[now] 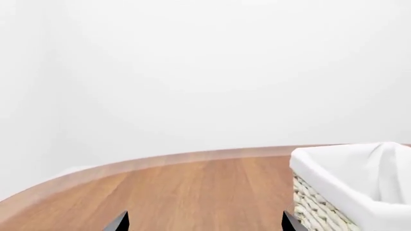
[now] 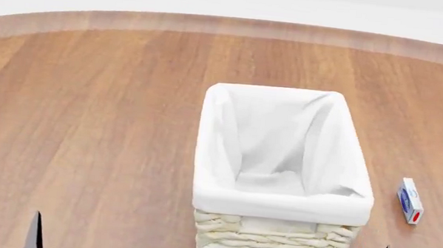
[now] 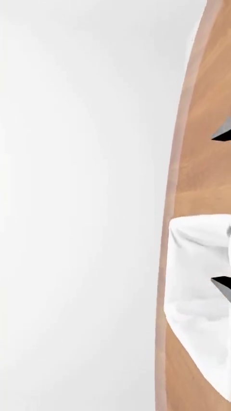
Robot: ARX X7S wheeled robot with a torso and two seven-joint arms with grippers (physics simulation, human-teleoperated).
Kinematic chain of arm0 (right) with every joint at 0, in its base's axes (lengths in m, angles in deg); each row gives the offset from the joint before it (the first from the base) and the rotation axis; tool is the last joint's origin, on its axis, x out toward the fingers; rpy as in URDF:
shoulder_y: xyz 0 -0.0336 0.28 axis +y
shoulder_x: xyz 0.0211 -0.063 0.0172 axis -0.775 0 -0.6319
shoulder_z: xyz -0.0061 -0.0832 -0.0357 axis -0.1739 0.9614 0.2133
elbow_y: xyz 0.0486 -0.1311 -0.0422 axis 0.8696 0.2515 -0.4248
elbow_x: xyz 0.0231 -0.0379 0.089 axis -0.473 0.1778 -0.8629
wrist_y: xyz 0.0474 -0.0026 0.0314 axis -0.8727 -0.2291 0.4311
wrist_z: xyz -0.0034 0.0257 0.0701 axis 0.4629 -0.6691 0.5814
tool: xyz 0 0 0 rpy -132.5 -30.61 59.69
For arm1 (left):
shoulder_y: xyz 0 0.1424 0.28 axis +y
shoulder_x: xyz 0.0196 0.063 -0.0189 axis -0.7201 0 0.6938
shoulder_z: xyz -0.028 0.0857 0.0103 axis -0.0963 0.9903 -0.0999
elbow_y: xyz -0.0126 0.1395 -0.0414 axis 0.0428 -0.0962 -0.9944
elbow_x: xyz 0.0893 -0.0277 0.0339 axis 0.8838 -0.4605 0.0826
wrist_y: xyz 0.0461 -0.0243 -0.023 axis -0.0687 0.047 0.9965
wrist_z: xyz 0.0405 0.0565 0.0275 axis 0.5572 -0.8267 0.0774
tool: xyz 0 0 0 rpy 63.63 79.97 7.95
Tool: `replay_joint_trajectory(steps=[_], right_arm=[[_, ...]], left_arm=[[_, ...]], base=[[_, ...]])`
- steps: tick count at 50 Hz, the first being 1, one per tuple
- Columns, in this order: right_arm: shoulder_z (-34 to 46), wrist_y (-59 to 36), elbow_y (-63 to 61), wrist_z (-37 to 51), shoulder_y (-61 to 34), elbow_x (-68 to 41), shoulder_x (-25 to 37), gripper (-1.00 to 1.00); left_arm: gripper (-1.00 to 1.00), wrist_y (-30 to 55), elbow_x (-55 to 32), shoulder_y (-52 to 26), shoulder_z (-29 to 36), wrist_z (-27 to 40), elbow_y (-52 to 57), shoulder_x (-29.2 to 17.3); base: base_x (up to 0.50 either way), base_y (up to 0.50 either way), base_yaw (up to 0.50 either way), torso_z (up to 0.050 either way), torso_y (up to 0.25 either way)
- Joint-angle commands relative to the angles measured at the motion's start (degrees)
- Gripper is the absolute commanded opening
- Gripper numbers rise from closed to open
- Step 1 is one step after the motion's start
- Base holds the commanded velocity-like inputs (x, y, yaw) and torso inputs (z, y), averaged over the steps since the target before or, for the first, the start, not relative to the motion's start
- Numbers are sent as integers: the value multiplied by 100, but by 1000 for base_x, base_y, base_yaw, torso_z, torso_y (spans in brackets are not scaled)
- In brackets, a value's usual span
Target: Pick up the alphabet soup and put it in the basket.
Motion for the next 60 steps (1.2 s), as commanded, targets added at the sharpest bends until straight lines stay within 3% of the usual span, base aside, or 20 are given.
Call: replay_joint_trajectory(steps=[1,6,7,8,22,60], right_arm=[[-726,1296,720,-627,1247,25,-430,100],[-1000,1811,924,-650,1686,146,-780,100],[-1398,2671,1034,-963,2546,305,-1428,100],[-1401,2758,1055,-986,2860,298,-1452,100],[-1483,2826,1193,-1152,2805,333,-1613,100],[-1074,4050,3112,-1374,2206,945,-2093,100]], left_arm=[[100,50,-1,-93,71,79,-109,-41],[100,49,-17,-95,73,117,-118,-62],[100,86,-66,-197,44,108,-322,-46],[100,59,-51,-205,57,117,-371,-44],[100,68,-116,-211,66,198,-359,-104],[100,25,-230,-256,152,342,-474,-219]], base=[[0,0,0,0,0],[0,0,0,0,0],[0,0,0,0,0],[0,0,0,0,0],[0,0,0,0,0],[0,0,0,0,0]])
